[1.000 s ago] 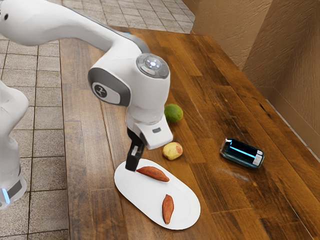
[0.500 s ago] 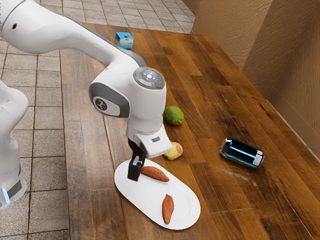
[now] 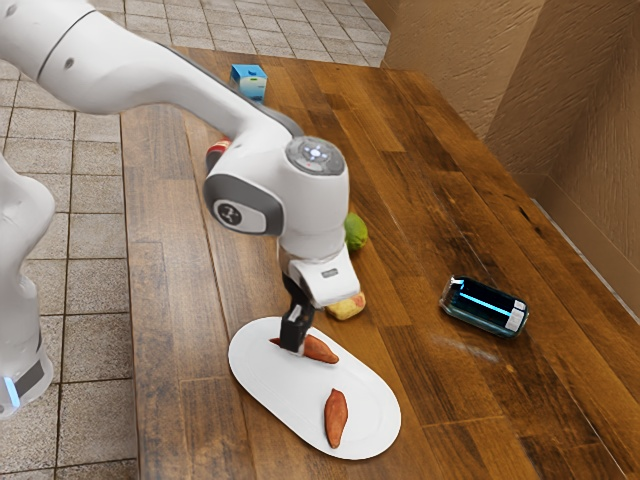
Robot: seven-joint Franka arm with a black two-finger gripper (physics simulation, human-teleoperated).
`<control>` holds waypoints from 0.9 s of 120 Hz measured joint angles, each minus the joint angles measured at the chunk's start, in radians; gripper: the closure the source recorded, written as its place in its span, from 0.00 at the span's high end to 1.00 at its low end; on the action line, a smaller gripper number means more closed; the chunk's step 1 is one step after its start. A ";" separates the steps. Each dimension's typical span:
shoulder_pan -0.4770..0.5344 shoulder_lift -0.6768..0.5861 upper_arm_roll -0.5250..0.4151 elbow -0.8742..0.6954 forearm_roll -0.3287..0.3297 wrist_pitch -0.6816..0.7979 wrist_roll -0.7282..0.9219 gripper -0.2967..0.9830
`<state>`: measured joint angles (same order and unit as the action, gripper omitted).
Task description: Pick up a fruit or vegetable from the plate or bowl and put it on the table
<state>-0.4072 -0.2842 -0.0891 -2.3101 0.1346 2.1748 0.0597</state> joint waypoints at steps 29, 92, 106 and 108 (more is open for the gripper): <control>-0.008 -0.001 0.002 -0.040 -0.026 0.005 0.057 0.77; 0.044 0.041 0.041 -0.041 0.006 0.034 0.129 0.77; 0.045 0.068 0.042 -0.037 0.014 0.055 0.140 0.77; 0.045 0.071 0.042 -0.036 0.015 0.058 0.141 0.77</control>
<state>-0.3621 -0.2131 -0.0476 -2.3462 0.1498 2.2331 0.2006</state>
